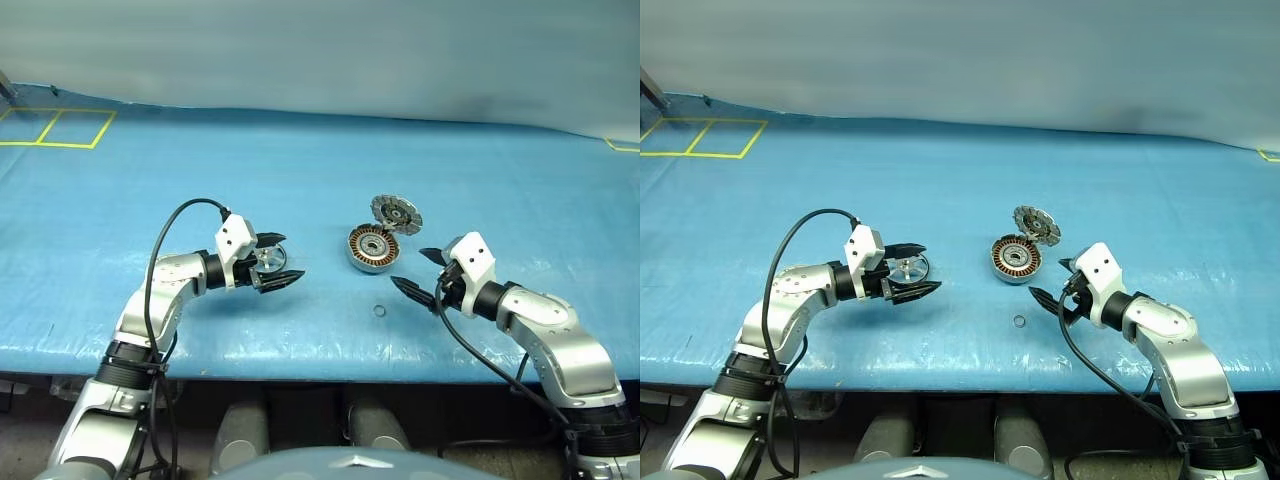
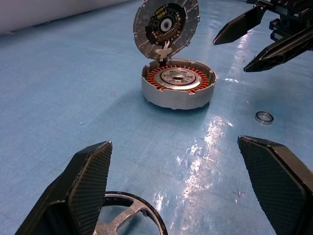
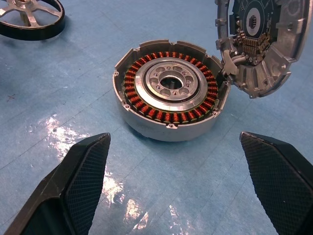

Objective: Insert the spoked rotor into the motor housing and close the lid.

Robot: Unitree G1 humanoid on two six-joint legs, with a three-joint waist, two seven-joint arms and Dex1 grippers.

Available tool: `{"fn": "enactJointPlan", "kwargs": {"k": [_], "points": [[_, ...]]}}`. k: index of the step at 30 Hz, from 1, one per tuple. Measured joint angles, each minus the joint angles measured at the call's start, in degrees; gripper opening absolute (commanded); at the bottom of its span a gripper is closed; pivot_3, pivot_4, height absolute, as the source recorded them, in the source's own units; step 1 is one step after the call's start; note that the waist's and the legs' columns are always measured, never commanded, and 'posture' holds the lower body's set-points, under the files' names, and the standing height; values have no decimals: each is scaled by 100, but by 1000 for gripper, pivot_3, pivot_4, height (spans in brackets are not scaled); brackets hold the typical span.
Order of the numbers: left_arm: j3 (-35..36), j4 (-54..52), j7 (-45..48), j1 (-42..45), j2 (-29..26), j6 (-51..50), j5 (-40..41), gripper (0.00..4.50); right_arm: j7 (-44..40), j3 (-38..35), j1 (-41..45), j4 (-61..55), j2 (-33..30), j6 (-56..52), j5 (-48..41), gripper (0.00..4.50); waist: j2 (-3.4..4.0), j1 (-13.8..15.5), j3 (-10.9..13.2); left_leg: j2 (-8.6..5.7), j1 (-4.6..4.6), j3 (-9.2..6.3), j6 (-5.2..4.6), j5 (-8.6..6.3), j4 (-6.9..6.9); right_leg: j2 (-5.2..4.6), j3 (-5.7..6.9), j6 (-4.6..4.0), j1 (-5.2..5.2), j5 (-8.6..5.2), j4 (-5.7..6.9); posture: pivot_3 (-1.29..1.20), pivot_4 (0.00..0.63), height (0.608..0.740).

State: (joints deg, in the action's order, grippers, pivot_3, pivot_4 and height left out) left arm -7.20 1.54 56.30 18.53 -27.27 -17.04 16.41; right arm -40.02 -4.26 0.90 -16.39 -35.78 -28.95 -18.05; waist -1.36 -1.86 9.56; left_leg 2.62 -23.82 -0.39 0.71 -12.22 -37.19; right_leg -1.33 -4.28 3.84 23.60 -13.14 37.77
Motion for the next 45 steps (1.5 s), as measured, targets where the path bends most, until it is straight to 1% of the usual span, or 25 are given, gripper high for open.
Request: {"fn": "enactJointPlan", "kwargs": {"k": [26, 32, 35, 40, 42, 45], "points": [[-11, 34, 3, 89, 106, 24, -9, 4500, -23, 161, 35, -55, -109, -214, 88, 4467, 0, 1, 0, 0, 0, 0, 0, 0, -1, 0, 0, 0, -1, 0, 0, 0, 150, 740], [-27, 43, 5, 92, 135, 45, -29, 4500, -128, 194, 62, -116, -259, -403, 92, 4467, 0, 0, 0, 0, 0, 0, 0, 0, -1, 0, 0, 0, 0, 0, 0, 0, 150, 740], [-81, 49, 5, 92, 148, 73, -49, 4500, -211, 328, 133, -202, -447, -471, 142, 4467, 0, -1, 0, 0, 0, 0, 0, 0, -2, 0, -1, 0, -1, 0, 0, 0, 150, 740], [-135, 84, 5, 98, 210, 129, -61, 4500, -687, 913, 692, -225, -1272, -670, 472, 4467, 0, -16, 0, -1, 1, 1, 0, 0, -7, -1, -1, 1, -1, 0, 2, 0, 150, 740], [-146, 118, 5, 113, 238, 138, -64, 4500, -1040, 1286, 1192, -219, -1585, -684, 628, 4467, 1, -30, 0, 1, 2, 2, 0, 0, -8, 0, 0, 0, 2, 0, 4, 0, 150, 740], [-176, 179, 3, 142, 270, 164, -66, 4500, -1552, 1807, 1972, -121, -1790, -659, 878, 4467, 1, -32, 1, 1, 1, 1, 0, 0, -7, 1, 1, 0, 3, 0, 3, 0, 150, 740]]}}
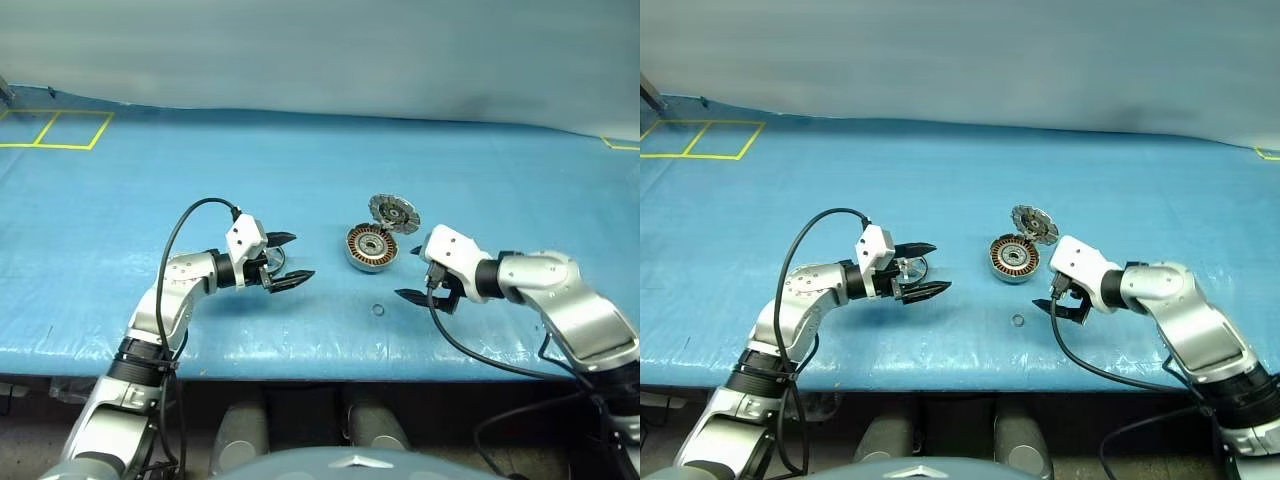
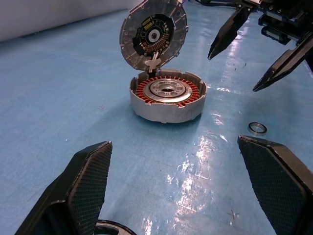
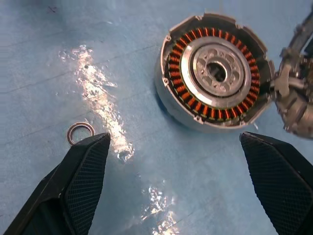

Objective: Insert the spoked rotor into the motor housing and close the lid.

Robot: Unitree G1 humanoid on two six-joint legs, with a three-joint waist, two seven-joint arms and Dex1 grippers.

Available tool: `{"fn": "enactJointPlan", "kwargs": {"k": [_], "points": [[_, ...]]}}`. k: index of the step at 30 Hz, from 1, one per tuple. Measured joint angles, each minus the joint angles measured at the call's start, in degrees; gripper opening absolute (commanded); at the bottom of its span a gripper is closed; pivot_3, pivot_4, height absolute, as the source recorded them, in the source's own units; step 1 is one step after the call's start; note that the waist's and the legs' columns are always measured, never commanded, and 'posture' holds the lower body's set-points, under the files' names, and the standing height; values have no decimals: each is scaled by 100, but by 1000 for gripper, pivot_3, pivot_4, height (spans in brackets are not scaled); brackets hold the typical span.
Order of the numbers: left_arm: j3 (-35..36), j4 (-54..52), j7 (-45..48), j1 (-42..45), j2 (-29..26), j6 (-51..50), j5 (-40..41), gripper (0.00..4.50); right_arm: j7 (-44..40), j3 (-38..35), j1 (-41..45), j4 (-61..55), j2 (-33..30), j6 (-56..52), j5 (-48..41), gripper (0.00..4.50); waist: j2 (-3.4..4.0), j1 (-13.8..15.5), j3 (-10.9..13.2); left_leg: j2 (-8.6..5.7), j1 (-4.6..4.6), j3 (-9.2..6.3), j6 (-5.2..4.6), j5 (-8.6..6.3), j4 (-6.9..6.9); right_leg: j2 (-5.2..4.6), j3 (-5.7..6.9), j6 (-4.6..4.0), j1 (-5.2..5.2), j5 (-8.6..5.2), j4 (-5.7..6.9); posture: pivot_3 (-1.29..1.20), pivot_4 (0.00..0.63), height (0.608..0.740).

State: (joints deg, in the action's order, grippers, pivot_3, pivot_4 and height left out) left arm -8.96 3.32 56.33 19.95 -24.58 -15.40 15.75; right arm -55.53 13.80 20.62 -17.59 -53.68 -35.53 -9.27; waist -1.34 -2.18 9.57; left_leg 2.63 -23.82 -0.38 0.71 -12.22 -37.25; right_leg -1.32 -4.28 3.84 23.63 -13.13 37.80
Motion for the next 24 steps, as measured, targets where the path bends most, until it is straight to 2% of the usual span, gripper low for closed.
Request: {"fn": "enactJointPlan", "kwargs": {"k": [5, 11, 24], "points": [[-58, 85, -14, -1, 75, 77, -3, 4500, -770, 873, 1077, 600, 2, 187, 562, 4467, -2, 27, 1, -2, -10, -1, -1, -1, 2, -3, 1, -1, 5, 0, -5, 0, 150, 740], [-54, 86, -123, -69, 129, 117, 3, 4500, -1297, 1514, 1752, 1437, 365, 511, 1079, 4467, -1, 28, 1, -2, -9, -2, -3, -3, 6, -2, 3, -1, 6, 1, -5, 0, 150, 740], [-40, -122, -302, -407, 59, 94, 17, 4500, -1556, 1736, 2273, 2655, 1215, 1104, 1687, 4467, 2, 15, 3, -2, -8, -2, -3, -2, 5, -2, 4, -6, 6, 14, 0, 0, 150, 740]]}}
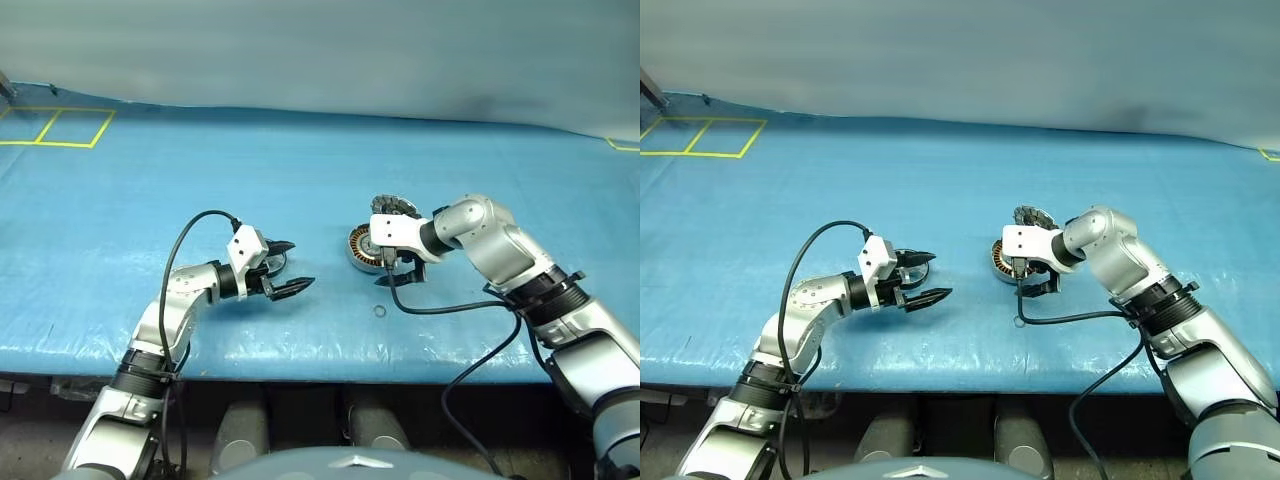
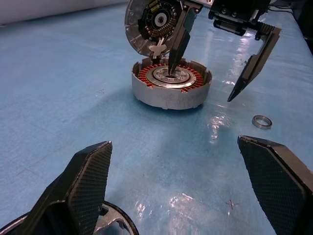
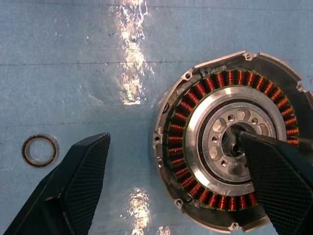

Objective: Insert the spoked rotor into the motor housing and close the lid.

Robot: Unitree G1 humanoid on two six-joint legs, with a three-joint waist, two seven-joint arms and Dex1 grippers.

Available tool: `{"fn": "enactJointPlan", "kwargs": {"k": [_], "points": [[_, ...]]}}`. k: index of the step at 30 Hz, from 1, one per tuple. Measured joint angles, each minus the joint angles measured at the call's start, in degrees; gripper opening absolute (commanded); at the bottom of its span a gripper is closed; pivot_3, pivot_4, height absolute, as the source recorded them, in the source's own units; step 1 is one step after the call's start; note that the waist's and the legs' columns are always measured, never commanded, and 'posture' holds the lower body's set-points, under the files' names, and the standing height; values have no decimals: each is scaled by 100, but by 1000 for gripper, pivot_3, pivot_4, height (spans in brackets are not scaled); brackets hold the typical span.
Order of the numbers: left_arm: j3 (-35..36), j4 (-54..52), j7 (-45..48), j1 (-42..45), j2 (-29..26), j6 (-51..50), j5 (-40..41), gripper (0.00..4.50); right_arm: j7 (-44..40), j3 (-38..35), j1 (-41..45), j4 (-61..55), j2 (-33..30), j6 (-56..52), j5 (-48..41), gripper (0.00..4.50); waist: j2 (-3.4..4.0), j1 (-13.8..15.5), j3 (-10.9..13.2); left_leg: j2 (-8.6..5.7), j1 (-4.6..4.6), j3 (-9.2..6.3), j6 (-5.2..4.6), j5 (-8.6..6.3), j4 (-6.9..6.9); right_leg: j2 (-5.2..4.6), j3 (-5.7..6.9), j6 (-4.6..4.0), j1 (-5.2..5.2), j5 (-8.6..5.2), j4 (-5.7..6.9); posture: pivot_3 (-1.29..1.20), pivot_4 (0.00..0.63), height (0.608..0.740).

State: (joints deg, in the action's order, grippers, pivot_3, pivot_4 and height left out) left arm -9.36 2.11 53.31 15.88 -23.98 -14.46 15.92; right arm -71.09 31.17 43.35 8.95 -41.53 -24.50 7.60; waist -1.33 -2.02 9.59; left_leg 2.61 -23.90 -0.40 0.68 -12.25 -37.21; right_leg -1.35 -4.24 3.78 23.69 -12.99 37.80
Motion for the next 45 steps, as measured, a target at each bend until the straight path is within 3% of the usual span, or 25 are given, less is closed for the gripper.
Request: {"fn": "enactJointPlan", "kwargs": {"k": [9, 12, 17, 18, 31, 45], "points": [[22, -126, -120, -117, -95, -24, 26, 4500, -158, 33, 99, 421, 231, 211, 245, 4467, 0, -3, 0, 0, 5, 0, 0, 0, -2, 0, 1, 14, -5, 9, 1, 0, 150, 740], [40, -150, -142, -120, -107, -26, 34, 4500, -193, 33, 112, 469, 268, 216, 297, 3889, 0, -3, 0, 0, 5, 1, 0, 0, -7, 0, 1, 12, -7, 7, 0, 0, 150, 740], [83, -152, -181, -119, -115, -26, 42, 4500, -217, -10, 117, 487, 289, 221, 386, 2295, 0, 12, -1, 0, 4, -1, 0, 0, -7, 0, 2, 11, -8, 7, 0, 0, 150, 740], [97, -152, -192, -118, -131, -26, 42, 4500, -254, -21, 122, 476, 278, 222, 388, 2237, -3, 9, -3, 0, 6, -2, 0, 0, -6, 0, 2, 11, -11, 7, 0, 0, 150, 740], [453, -297, -333, -194, -438, -36, 51, 4500, -87, -123, -425, -619, 445, 8, 528, 2139, -1, -41, -2, 7, 12, 0, 0, 0, 7, 5, 4, 18, -3, 6, 5, 0, 150, 740], [667, -499, -464, -401, -539, -147, 76, 4500, -317, 574, -204, -1034, 864, 352, 949, 2139, -1, -70, -2, 10, 15, -1, 1, 0, 6, 7, 8, 5, -2, -12, 11, 0, 150, 740]]}}
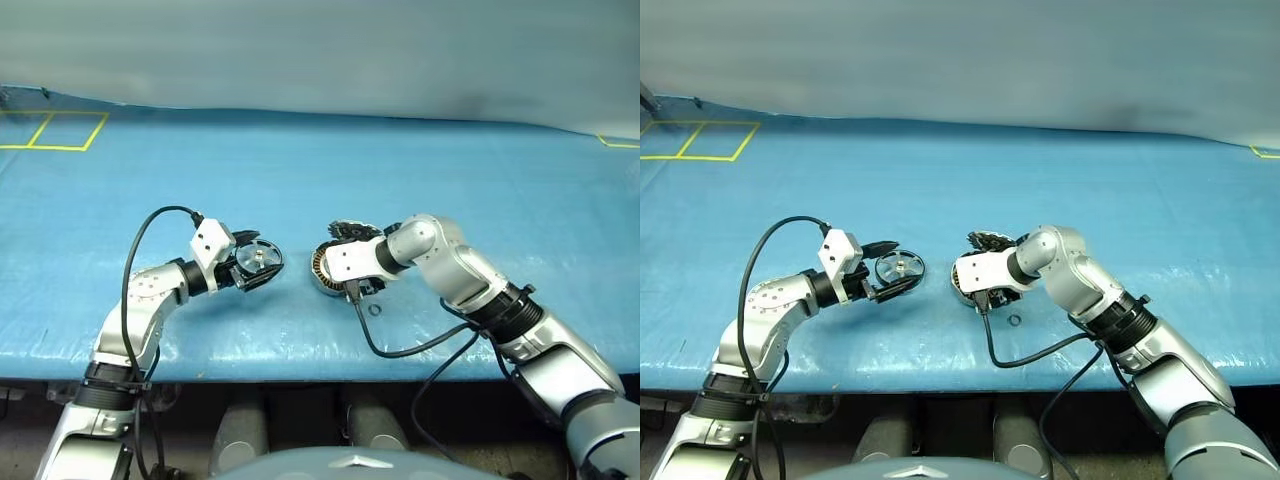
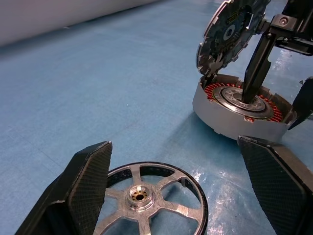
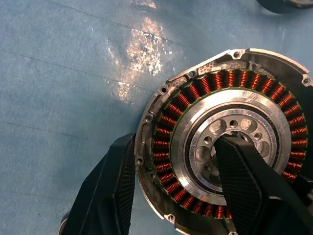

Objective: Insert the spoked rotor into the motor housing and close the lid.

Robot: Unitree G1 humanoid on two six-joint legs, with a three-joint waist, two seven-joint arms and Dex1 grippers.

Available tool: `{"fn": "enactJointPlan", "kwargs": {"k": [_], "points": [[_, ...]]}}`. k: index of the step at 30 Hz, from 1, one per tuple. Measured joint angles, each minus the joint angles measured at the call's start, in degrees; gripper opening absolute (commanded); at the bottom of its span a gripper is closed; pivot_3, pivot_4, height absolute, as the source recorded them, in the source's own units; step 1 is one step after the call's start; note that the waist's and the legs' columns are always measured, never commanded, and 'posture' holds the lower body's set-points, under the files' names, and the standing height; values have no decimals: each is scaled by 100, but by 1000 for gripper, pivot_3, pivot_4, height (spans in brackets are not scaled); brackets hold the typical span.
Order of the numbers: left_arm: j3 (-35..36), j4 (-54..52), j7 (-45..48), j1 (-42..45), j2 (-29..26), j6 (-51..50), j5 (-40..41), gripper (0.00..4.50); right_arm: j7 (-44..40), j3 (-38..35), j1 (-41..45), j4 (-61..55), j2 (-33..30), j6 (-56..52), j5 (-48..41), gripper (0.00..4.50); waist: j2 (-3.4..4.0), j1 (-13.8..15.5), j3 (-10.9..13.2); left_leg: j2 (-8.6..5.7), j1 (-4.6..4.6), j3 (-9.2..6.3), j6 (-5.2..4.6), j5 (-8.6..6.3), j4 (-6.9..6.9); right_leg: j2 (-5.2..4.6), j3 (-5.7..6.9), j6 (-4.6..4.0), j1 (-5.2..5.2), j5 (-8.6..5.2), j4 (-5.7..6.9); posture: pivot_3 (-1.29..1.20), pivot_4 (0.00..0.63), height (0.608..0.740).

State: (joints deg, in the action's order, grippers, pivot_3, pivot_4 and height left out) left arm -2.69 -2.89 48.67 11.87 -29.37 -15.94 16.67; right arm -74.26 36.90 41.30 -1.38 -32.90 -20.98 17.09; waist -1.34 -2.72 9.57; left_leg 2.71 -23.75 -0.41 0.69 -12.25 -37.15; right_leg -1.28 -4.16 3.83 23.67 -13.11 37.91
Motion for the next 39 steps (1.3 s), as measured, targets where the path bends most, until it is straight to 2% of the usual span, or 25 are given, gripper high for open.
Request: {"fn": "enactJointPlan", "kwargs": {"k": [17, 19, 23, 30, 39], "points": [[-1, -38, -112, -16, 23, -4, 27, 4500, -278, 366, 100, -141, 417, 419, 291, 2139, 0, -3, 0, 0, 4, -1, 0, 0, 2, 0, 2, -5, -2, -3, 0, 0, 150, 740], [-1, -38, -112, -19, 28, -4, 28, 4500, -279, 367, 123, -87, 423, 462, 316, 2851, 0, -7, 0, 1, 7, -1, 0, 0, 2, 0, 2, -5, -4, -3, 2, 0, 150, 740], [-1, -38, -114, -45, 29, -4, 28, 4500, -151, 415, 120, 71, 498, 561, 385, 4000, 0, 13, 0, -1, 5, -1, 1, 1, 0, -1, 2, -7, -5, -3, 2, 0, 150, 740], [-2, -38, -108, -60, 31, -4, 31, 4500, -53, 245, 16, -1, 523, 348, 240, 4000, 0, 54, 0, -2, 0, -1, 2, 1, -1, -3, 2, -8, -1, -3, 2, 0, 150, 740], [-81, -36, 89, -12, 63, -18, 117, 4500, -20, -518, -302, -1120, 241, -352, -412, 4000, 0, 68, 1, -3, -5, -3, 3, 0, 1, -5, 3, -9, 0, -6, -1, 0, 150, 740]]}}
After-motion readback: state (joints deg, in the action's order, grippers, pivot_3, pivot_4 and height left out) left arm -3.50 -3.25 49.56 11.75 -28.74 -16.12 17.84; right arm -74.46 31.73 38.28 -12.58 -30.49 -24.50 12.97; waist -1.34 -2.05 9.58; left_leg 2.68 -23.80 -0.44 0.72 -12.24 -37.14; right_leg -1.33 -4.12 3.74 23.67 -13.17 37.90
